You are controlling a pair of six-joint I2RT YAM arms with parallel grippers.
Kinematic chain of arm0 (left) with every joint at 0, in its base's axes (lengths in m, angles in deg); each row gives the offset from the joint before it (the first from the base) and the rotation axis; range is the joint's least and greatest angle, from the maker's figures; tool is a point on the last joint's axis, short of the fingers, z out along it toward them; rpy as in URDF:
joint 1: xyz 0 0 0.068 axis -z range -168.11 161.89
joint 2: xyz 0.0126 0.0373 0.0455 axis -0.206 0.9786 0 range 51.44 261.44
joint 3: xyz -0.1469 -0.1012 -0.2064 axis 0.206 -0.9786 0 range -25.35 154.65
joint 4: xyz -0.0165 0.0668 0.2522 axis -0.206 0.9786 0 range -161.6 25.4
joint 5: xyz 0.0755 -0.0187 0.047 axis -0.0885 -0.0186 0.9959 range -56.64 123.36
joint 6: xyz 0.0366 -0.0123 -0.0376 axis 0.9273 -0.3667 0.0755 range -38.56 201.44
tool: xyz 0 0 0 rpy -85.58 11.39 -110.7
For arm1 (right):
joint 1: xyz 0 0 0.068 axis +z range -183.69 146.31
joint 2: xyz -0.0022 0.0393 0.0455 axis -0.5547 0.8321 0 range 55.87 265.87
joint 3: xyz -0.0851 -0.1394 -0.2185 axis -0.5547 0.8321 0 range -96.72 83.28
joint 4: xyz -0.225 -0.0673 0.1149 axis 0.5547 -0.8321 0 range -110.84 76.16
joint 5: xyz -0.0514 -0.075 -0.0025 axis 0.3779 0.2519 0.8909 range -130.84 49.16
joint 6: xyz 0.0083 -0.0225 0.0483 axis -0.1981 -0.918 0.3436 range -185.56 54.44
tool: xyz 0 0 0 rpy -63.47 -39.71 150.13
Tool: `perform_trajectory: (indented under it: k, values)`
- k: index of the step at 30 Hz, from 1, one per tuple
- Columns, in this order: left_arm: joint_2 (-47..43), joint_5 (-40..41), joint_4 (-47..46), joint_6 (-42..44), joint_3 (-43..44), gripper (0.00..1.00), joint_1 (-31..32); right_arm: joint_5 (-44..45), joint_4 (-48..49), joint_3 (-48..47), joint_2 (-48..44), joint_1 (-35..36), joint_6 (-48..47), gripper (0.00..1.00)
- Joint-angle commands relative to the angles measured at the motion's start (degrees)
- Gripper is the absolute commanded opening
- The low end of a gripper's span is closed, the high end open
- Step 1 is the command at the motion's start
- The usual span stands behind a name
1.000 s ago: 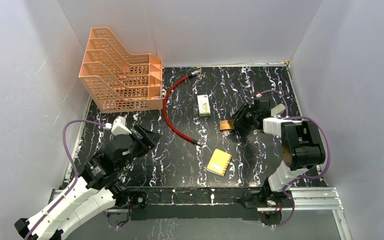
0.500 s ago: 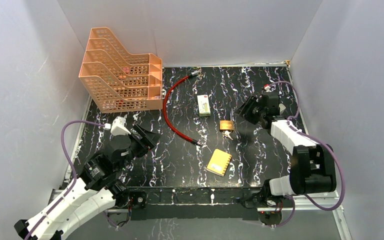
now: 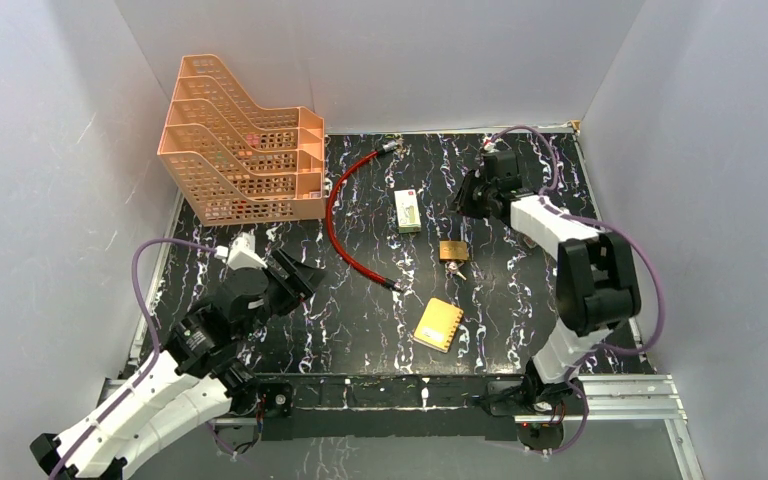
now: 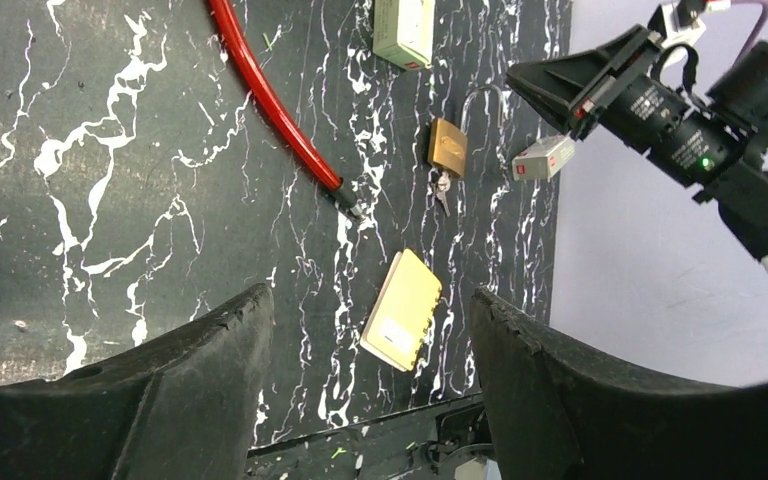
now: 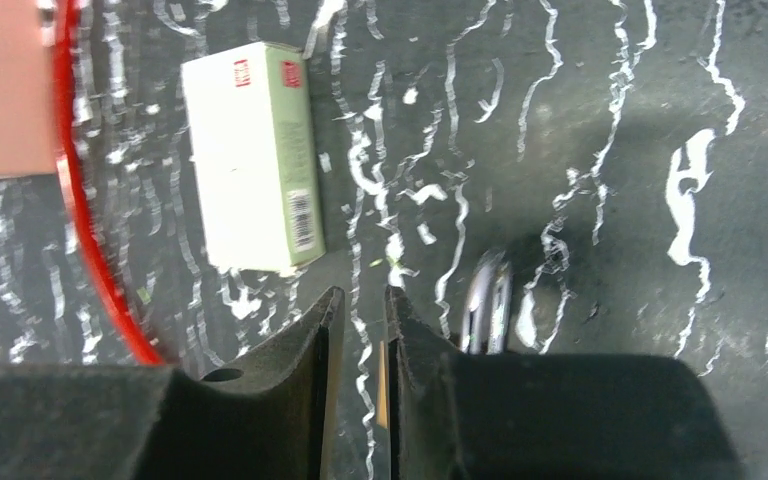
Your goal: Unlock with the key
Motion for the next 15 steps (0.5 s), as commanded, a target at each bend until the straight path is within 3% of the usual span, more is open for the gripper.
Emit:
perform_trajectory:
  k: [1,7,15]
  values:
    - [1.8,-0.8,-1.6,0.1,-0.4,0.68,-0.2,4.2,-6.3,-7.1,5.7,-0.6,-3.3,0.27]
    - [4.2,-2.2,-5.6,0.3,-1.9,0.67,-0.2,6.5,-7.6,-7.2,7.5,-2.5,-3.1,0.24]
    - [9.4,-3.9,-9.5,1.5,-1.4,0.67,-0.2,5.5,-4.1,-0.2,4.8,-6.2,-1.4,0.24]
